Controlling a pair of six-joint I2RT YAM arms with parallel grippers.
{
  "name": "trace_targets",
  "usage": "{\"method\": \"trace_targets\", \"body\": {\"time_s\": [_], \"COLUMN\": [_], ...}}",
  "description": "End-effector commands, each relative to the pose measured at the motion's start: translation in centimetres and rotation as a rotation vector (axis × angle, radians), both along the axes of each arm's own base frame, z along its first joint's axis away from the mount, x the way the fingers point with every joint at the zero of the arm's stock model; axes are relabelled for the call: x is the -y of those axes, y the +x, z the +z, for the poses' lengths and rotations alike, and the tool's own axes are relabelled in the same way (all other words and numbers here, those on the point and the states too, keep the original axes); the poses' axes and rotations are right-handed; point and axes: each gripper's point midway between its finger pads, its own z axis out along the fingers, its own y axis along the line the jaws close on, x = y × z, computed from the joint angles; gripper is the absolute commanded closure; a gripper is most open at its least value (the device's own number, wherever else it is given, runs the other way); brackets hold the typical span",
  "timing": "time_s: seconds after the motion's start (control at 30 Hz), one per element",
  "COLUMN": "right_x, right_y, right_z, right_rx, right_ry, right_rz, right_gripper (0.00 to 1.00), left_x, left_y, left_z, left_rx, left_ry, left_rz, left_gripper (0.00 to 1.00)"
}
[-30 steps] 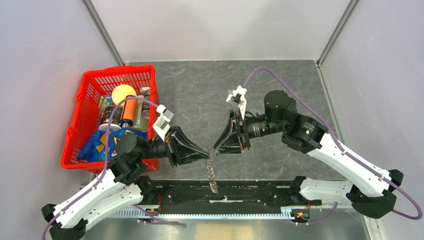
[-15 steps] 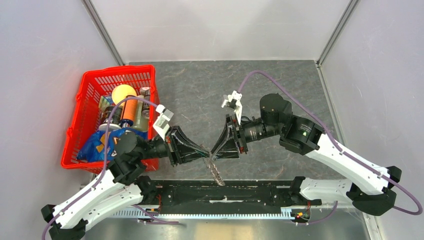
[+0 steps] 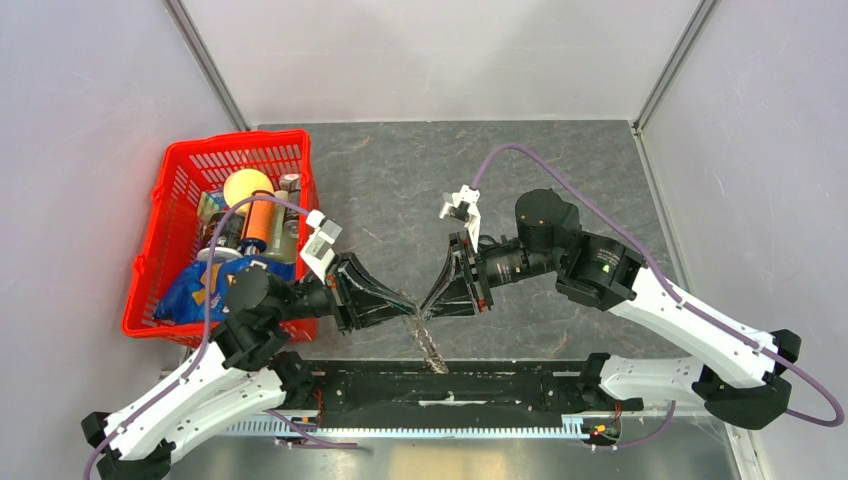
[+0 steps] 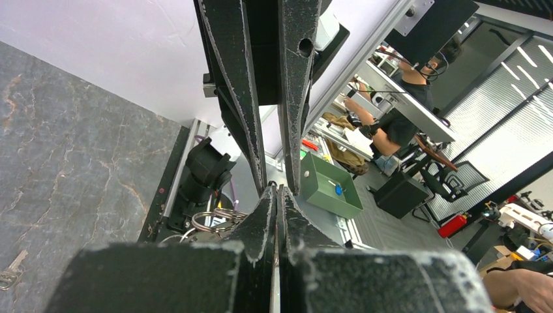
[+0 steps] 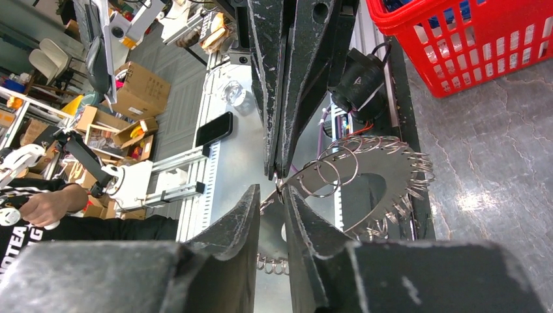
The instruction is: Put the keys on the keyring
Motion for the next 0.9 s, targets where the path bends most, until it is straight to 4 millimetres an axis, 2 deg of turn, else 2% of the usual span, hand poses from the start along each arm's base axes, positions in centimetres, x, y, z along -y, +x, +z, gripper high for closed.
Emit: {"method": "trace_targets", "body": {"time_s": [0.0,0.1,0.2,0.53,0.57,0.6,0.73,0.87], "right_x": [-0.2,-0.3,-0.5,-0.4,0.4,-0.3,-0.1,0.1], "right_y": [-0.1,-0.3,-0.4,0.5,3.8,0.5,0.2,0.2], "right_z": [0.4,0.7,0.8,1.3,1.5,1.4,1.8,1.7], "right_rx": [0.027,0.030,0.031,0.092,0.099,0.098,0.115,0.124], "right_ry": [0.025,0.032,0.034,0.011,0.005,-0.003,-0.018,-0.045], "right_rz": [0.007,0.013,0.015,-0.065,-0.165,-0.067,-0.046,-0.042], "right_gripper": [0.76,0.83,0.99,1.00,1.00,1.00,1.00,1.00], "left_x": [-0.8,-0.8,-0.8,-0.5,-0.5,-0.4,-0.3,-0.2], "left_y": [-0.1,0.0,0.1,-0.2,-0.4,-0.5,-1.0,-1.5], "left_z": [2.9,2.9,2.9,2.6,2.6,2.5,2.4,2.2], "left_rx": [0.080,0.079,0.077,0.060,0.055,0.048,0.041,0.042], "left_ry": [-0.070,-0.070,-0.070,-0.053,-0.049,-0.041,-0.024,-0.005], "left_rz": [0.035,0.039,0.042,0.014,0.001,-0.010,-0.045,-0.081], "left_gripper": [0.98,0.98,0.98,0.98,0.98,0.96,0.85,0.82]}}
